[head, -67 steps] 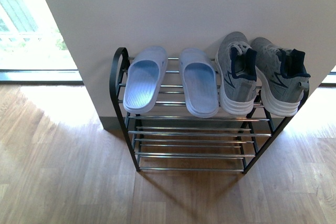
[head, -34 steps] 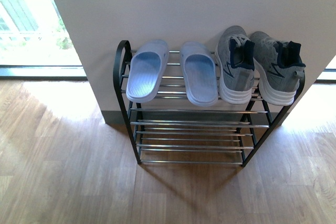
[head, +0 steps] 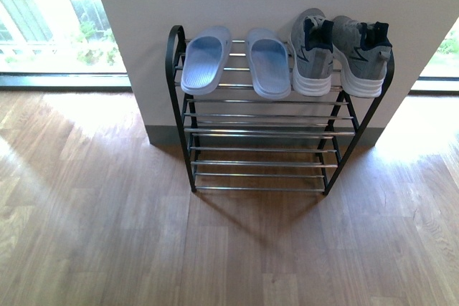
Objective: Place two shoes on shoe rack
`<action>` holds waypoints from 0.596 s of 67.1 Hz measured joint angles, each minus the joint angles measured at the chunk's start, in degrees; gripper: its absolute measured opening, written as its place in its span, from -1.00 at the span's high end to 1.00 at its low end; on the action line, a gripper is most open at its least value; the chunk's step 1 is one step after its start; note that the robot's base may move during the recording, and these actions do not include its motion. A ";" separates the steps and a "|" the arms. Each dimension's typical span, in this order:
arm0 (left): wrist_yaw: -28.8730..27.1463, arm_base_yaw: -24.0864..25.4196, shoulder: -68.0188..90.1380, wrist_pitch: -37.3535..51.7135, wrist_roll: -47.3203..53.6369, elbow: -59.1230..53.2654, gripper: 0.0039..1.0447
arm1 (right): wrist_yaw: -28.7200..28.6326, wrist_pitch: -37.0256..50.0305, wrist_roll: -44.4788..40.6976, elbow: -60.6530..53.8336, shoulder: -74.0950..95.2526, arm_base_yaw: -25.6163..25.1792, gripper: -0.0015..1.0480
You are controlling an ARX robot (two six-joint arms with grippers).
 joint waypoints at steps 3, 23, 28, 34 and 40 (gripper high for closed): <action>0.00 0.00 0.00 0.00 0.00 0.00 -0.83 | 0.00 0.00 0.00 0.00 0.00 0.00 -0.82; 0.00 0.00 0.00 0.00 0.00 -0.02 -0.83 | 0.00 0.00 0.00 0.00 0.00 0.00 -0.82; 0.00 0.00 0.00 0.00 0.00 -0.02 -0.83 | 0.00 0.00 0.00 0.00 0.00 0.00 -0.82; 0.00 0.00 0.02 0.00 0.00 0.00 -0.83 | 0.00 0.00 0.00 0.00 0.00 0.00 -0.82; 0.00 0.00 0.02 0.00 0.00 0.00 -0.83 | 0.00 0.00 0.00 0.02 0.00 0.00 -0.82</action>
